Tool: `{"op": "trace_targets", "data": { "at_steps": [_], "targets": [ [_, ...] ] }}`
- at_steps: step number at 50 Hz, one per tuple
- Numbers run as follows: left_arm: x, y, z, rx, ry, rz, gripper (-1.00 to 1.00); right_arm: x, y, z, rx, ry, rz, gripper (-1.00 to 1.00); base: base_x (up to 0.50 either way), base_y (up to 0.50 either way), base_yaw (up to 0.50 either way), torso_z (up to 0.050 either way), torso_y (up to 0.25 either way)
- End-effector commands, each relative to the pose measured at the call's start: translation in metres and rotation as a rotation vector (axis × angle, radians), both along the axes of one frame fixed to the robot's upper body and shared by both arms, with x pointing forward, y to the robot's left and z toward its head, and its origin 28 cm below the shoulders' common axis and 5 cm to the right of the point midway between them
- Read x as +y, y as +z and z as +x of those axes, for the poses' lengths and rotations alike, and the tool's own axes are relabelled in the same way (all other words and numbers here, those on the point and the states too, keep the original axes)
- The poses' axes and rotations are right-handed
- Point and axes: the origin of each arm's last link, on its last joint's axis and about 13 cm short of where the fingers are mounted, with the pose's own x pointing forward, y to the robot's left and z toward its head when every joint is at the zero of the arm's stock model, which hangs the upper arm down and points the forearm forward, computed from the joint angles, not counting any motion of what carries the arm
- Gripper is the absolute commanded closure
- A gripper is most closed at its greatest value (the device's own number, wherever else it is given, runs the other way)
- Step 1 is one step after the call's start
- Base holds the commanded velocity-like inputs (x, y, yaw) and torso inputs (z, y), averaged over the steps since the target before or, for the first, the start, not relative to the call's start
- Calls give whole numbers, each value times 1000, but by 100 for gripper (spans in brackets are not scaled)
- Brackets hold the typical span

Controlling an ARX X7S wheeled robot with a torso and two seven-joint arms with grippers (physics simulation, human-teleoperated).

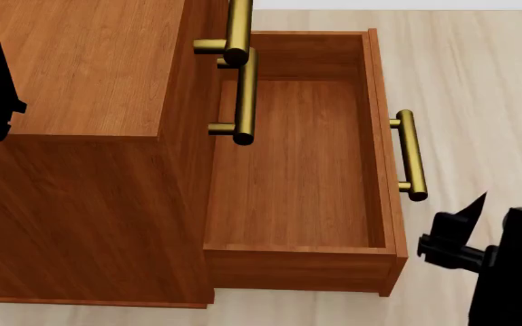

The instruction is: Close the bottom drawer of the cabinet and open the top drawer.

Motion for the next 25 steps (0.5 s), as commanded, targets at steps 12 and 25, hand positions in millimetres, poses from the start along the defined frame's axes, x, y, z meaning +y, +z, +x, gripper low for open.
{"op": "trace_targets", "data": {
  "at_steps": [12,25],
  "targets": [
    [0,0,0,0,1,1,-100,-2,-17,9,47,-2,19,-100,0,0,0,0,0],
    [0,-1,-1,0,0,-1,-100,-5,-28,13,82,-14,33,-100,0,0,0,0,0]
  ]
}}
